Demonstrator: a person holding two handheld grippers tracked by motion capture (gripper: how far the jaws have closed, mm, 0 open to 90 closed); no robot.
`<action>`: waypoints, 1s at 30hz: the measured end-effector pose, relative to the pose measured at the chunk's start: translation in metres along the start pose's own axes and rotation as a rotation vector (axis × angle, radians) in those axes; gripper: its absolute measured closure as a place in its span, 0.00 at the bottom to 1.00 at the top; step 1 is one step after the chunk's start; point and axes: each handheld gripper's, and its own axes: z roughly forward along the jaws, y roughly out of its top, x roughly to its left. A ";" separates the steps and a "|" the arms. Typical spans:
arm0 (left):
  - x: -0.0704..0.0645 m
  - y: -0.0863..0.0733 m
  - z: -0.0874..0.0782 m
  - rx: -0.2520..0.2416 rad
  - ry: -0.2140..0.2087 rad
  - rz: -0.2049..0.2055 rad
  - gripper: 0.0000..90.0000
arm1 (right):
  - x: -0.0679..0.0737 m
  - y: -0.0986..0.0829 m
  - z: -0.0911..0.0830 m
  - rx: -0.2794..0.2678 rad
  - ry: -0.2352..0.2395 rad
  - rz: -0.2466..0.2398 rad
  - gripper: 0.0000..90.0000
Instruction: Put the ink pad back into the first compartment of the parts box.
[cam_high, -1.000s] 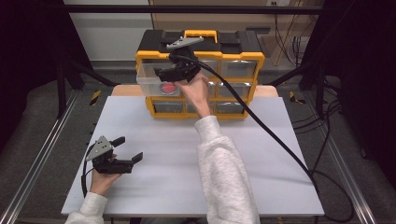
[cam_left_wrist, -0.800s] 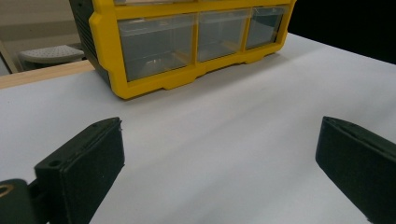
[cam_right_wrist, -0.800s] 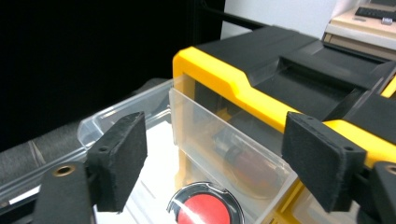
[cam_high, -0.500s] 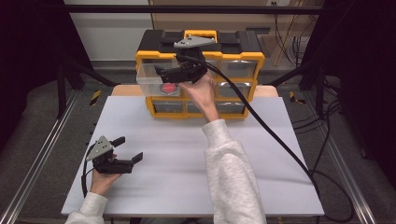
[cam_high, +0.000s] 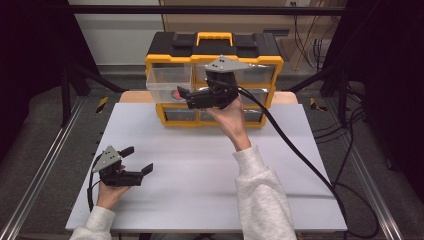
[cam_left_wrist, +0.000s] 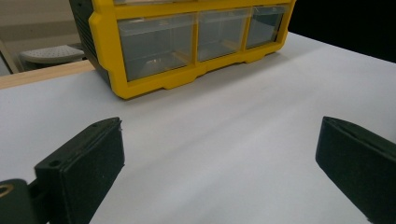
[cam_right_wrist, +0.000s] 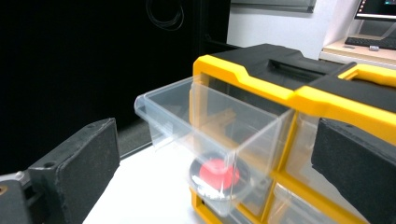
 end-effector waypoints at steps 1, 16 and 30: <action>0.000 0.000 0.000 0.000 0.000 0.000 0.01 | 0.000 -0.003 -0.004 -0.001 0.001 0.006 0.02; -0.001 -0.001 0.001 0.003 -0.003 0.007 0.01 | -0.003 -0.057 -0.046 -0.011 -0.002 0.014 0.02; -0.002 -0.001 0.002 0.005 -0.003 0.011 0.01 | -0.008 -0.139 -0.068 0.061 0.012 0.058 0.02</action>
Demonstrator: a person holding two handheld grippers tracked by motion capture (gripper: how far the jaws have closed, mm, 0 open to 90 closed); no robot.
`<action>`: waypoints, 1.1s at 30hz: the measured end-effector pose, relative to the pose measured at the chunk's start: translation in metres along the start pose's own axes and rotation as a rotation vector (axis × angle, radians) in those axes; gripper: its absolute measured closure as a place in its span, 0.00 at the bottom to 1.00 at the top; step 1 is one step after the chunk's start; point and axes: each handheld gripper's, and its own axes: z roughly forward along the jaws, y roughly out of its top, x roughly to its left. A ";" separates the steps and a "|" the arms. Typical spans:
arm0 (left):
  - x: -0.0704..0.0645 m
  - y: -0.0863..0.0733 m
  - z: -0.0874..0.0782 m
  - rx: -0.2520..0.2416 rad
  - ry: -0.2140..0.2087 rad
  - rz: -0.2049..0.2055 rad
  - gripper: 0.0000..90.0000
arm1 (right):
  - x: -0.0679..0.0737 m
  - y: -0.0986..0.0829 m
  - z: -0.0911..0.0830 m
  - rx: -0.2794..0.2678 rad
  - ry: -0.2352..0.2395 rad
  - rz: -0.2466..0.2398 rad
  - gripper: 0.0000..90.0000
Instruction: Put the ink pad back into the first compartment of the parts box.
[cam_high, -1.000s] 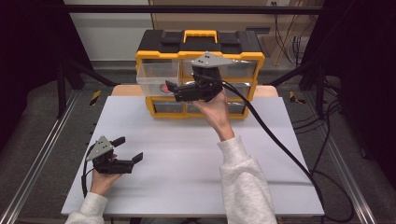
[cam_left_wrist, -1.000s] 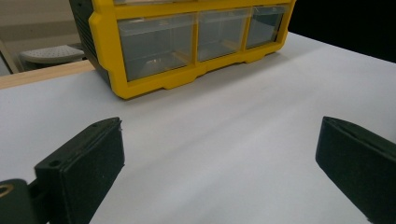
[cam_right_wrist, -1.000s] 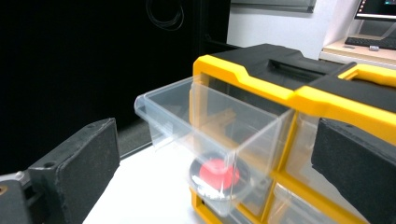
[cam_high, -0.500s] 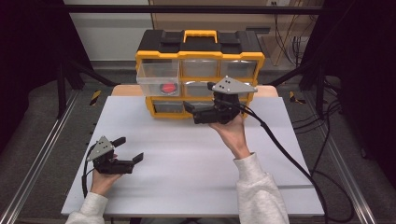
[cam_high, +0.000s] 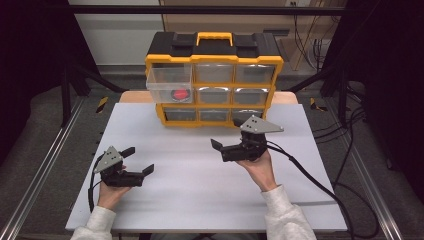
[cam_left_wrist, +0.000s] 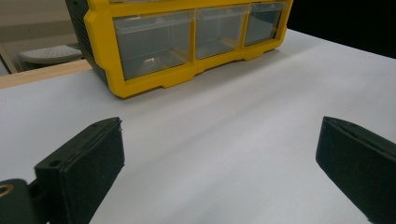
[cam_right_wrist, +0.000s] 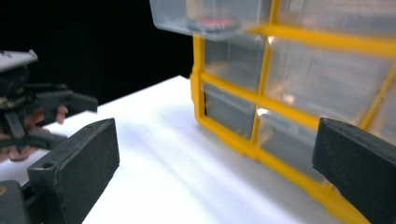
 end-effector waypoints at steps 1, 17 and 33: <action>0.000 0.000 0.000 0.000 0.000 0.000 0.01 | -0.001 -0.004 -0.001 0.001 0.001 0.005 0.02; -0.001 -0.001 0.001 0.002 0.000 0.003 0.01 | -0.033 -0.081 -0.044 0.034 -0.019 0.067 0.02; -0.001 -0.003 0.003 0.012 0.002 0.008 0.01 | -0.053 -0.110 -0.071 -0.015 -0.014 0.082 0.02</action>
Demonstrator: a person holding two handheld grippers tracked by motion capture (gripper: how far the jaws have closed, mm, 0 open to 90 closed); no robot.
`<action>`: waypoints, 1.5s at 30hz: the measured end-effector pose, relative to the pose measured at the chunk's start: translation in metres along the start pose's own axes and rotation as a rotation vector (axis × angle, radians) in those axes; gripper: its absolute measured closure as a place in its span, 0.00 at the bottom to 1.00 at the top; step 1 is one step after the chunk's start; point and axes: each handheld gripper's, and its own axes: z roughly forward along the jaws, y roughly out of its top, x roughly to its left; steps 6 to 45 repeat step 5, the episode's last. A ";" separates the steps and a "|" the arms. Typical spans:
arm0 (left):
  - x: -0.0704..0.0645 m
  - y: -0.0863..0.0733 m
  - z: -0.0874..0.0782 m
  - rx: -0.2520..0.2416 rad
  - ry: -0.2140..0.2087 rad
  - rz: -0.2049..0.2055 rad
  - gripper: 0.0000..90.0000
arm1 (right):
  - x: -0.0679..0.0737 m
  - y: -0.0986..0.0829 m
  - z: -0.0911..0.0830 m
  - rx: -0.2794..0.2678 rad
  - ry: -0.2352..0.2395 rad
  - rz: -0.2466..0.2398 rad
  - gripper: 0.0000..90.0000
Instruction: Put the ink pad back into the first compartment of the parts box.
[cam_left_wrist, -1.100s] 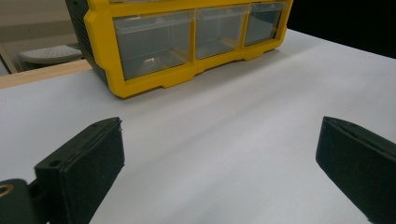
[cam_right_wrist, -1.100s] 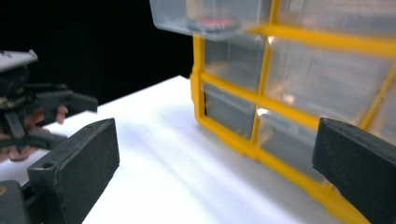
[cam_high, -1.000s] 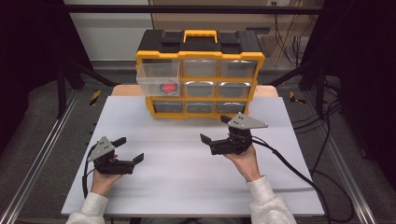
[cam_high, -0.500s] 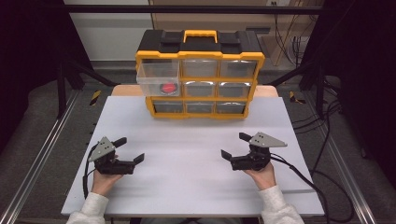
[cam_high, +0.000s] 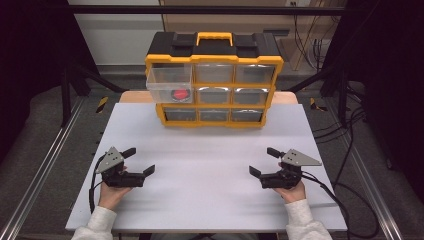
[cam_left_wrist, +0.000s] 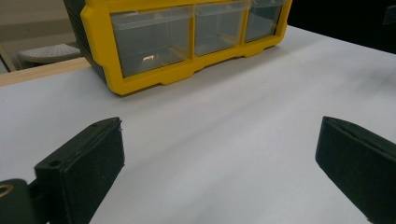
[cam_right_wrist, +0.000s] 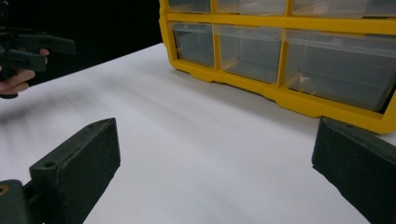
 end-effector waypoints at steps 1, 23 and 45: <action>0.000 0.000 0.000 0.001 0.000 0.002 0.01 | -0.001 -0.001 -0.001 -0.005 0.002 0.007 0.02; 0.000 0.000 0.001 0.007 0.001 0.005 0.01 | -0.003 -0.004 -0.003 0.000 -0.005 0.005 0.02; 0.000 0.000 0.001 0.007 0.001 0.005 0.01 | -0.003 -0.004 -0.003 0.000 -0.005 0.005 0.02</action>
